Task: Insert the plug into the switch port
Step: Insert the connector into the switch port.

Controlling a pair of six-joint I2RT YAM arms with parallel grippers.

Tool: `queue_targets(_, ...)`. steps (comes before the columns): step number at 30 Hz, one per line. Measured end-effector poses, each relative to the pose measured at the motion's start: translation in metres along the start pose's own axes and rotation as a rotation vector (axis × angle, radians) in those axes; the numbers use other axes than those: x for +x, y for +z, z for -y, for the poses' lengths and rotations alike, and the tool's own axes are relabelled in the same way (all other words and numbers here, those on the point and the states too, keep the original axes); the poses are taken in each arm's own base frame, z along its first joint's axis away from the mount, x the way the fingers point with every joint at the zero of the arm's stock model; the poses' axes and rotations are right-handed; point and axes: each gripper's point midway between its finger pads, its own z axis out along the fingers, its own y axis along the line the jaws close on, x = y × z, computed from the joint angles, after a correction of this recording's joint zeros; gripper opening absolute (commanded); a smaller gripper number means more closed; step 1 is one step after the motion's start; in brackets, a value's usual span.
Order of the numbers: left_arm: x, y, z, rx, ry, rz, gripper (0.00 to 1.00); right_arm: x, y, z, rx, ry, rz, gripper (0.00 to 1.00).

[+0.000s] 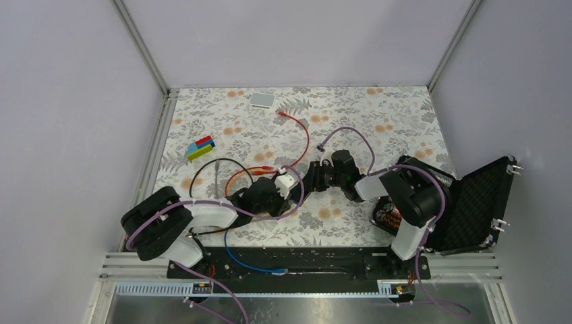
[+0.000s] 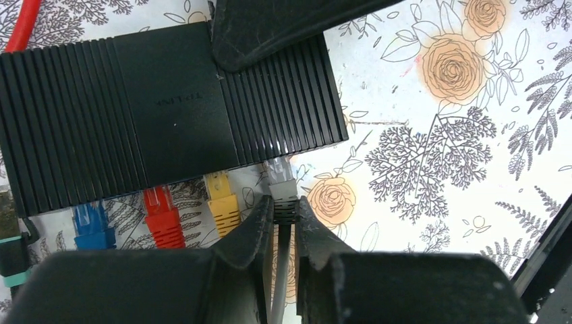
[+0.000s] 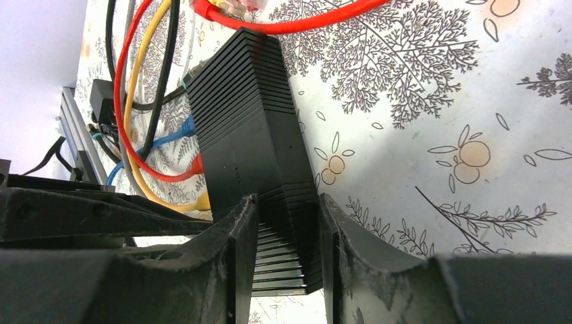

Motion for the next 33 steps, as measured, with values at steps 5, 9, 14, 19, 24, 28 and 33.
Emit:
queue_targets(5, -0.002, 0.001, -0.001, -0.017, -0.075, -0.018, 0.0, 0.001, -0.003, 0.002, -0.005, -0.007, 0.043, 0.26)
queue_targets(9, -0.002, 0.0, -0.002, -0.031, -0.141, -0.032, 0.0, 0.004, -0.007, 0.004, 0.004, 0.002, 0.064, 0.24)
queue_targets(14, 0.0, -0.002, -0.003, -0.048, -0.159, -0.081, 0.0, 0.008, -0.012, 0.004, 0.003, 0.037, 0.083, 0.25)
queue_targets(19, 0.002, -0.006, -0.005, -0.064, -0.159, -0.096, 0.0, 0.013, -0.015, 0.002, -0.003, 0.072, 0.075, 0.24)
queue_targets(24, 0.004, -0.009, -0.01, -0.091, -0.153, -0.095, 0.0, 0.02, -0.02, 0.0, -0.004, 0.098, 0.059, 0.24)
queue_targets(28, 0.003, -0.009, -0.012, -0.091, -0.145, -0.093, 0.0, 0.021, -0.019, -0.001, -0.006, 0.106, 0.055, 0.24)
queue_targets(33, 0.003, -0.008, -0.013, -0.075, -0.136, -0.088, 0.0, 0.018, -0.017, -0.003, -0.021, 0.125, 0.077, 0.24)
